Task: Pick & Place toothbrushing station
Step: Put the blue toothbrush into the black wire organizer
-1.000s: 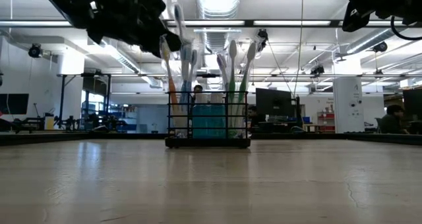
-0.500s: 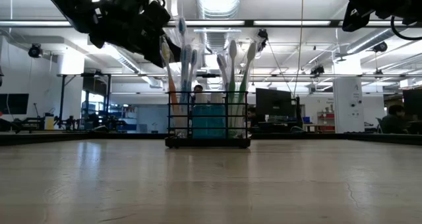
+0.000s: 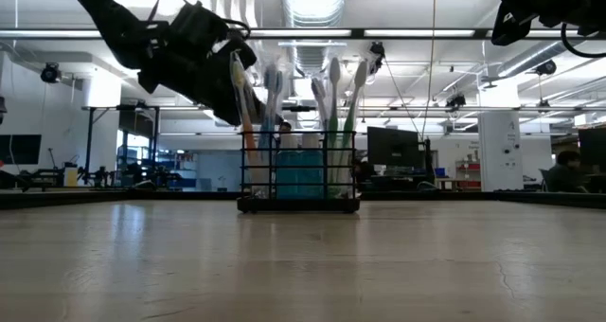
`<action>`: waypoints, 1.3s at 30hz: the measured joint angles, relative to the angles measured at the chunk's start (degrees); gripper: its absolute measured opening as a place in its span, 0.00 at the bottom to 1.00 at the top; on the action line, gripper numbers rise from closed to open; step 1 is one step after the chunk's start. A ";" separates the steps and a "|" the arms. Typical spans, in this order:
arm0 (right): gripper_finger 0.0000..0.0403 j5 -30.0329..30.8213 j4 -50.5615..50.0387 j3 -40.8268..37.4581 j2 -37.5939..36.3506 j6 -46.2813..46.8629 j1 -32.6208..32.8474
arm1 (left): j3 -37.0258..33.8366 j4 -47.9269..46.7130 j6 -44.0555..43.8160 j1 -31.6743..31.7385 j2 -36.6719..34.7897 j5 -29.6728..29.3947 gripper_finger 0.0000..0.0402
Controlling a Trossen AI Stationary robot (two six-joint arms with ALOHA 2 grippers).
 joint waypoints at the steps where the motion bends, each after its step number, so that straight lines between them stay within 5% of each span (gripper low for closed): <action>1: 0.02 0.00 -0.01 0.00 0.00 -0.02 0.01 | 0.00 0.34 -0.09 0.00 0.65 0.01 0.07; 9: 0.02 0.00 -0.06 0.00 0.00 0.00 0.02 | -0.02 1.51 -0.52 0.04 3.39 0.00 0.09; 19: 0.02 0.00 -0.04 0.00 0.04 0.02 0.00 | -0.02 -1.23 -1.57 0.09 -2.76 0.03 0.42; 27: 0.02 0.00 -0.01 0.00 0.04 0.20 0.00 | -0.01 -2.51 -1.70 0.20 -5.34 -1.29 0.56; 33: 0.02 0.00 0.03 0.00 0.02 0.13 0.00 | 0.04 -3.81 -2.45 0.22 -5.59 -1.40 0.47; 39: 0.02 0.00 0.03 0.00 0.00 0.04 0.00 | 0.04 -4.96 -1.86 0.26 -5.35 -1.73 0.16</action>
